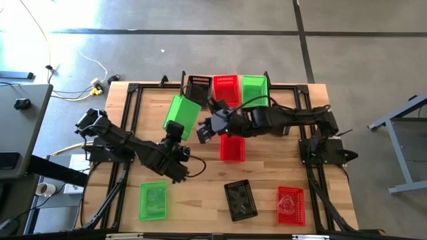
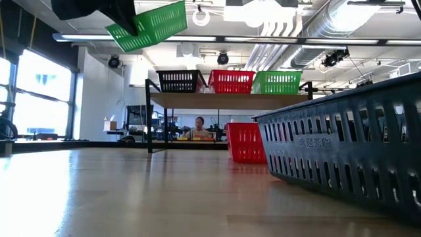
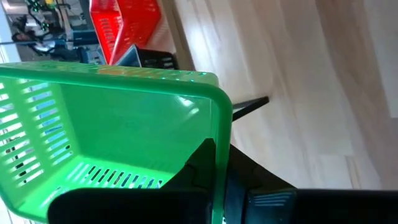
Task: Stack baskets on shelf by color
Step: Stack the top green bin on the green bin on the shelf
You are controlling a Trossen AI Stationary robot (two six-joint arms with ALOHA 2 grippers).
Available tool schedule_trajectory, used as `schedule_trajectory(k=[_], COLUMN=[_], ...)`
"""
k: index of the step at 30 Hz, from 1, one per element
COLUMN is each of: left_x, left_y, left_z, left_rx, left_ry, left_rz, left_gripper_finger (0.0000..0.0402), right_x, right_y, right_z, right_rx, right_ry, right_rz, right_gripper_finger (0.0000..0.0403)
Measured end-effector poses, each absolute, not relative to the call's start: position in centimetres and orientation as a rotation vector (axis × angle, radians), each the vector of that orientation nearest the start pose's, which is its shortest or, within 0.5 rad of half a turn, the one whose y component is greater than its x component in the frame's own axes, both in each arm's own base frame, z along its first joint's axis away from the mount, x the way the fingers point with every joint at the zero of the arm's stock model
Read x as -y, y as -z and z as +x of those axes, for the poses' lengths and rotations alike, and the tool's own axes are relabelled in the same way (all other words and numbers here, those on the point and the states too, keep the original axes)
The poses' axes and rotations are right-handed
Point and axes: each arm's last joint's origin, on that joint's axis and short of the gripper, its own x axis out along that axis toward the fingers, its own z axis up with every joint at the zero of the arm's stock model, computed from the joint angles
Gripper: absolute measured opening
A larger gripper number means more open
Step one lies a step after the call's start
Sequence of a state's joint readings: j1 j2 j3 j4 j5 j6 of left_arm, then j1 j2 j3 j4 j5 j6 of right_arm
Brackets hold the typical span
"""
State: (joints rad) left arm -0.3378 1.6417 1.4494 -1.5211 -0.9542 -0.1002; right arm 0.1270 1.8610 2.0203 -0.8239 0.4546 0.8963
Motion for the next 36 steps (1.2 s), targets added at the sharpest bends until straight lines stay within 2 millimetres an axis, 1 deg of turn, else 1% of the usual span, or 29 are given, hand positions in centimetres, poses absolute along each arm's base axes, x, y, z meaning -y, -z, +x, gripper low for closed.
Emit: schedule_trajectory(k=[2,6,10,16,23,27,29,31,36], left_x=[6.8,6.5,6.2,5.7,5.5,5.5,5.5,5.5,5.5], left_y=[-29.5,-29.5,-29.6,-29.6,-29.7,-29.7,-29.8,-29.7,-29.7], left_z=[27.1,27.2,27.3,27.4,27.4,27.4,27.4,27.4,27.4], left_rx=[-1.357,-1.367,-1.365,-1.412,-1.409,-1.411,-1.41,-1.412,-1.426], left_ry=[-0.521,-0.518,-0.535,-0.485,-0.5,-0.497,-0.497,-0.496,-0.476], left_rz=[0.965,0.972,0.994,1.068,1.13,1.143,1.144,1.146,1.165], left_gripper_finger=[0.0,0.0,0.0,0.0,0.0,0.0,0.0,0.0,0.0], right_x=[-3.3,-2.5,-1.7,-0.5,0.9,1.2,1.2,1.2,1.2], right_y=[-39.6,-39.2,-39.3,-39.5,-38.3,-37.7,-37.5,-37.3,-36.7], right_z=[40.3,40.6,40.7,41.5,42.1,42.3,42.3,42.6,42.9], right_rx=[-0.429,-0.422,-0.409,-0.353,-0.392,-0.405,-0.409,-0.402,-0.407], right_ry=[0.565,0.567,0.573,0.548,0.581,0.604,0.614,0.626,0.643], right_rz=[0.727,0.774,0.786,0.825,0.87,0.892,0.905,0.922,0.93], right_gripper_finger=[0.015,0.0161,0.0162,0.0162,0.0162,0.0162,0.0157,0.0142,0.0078])
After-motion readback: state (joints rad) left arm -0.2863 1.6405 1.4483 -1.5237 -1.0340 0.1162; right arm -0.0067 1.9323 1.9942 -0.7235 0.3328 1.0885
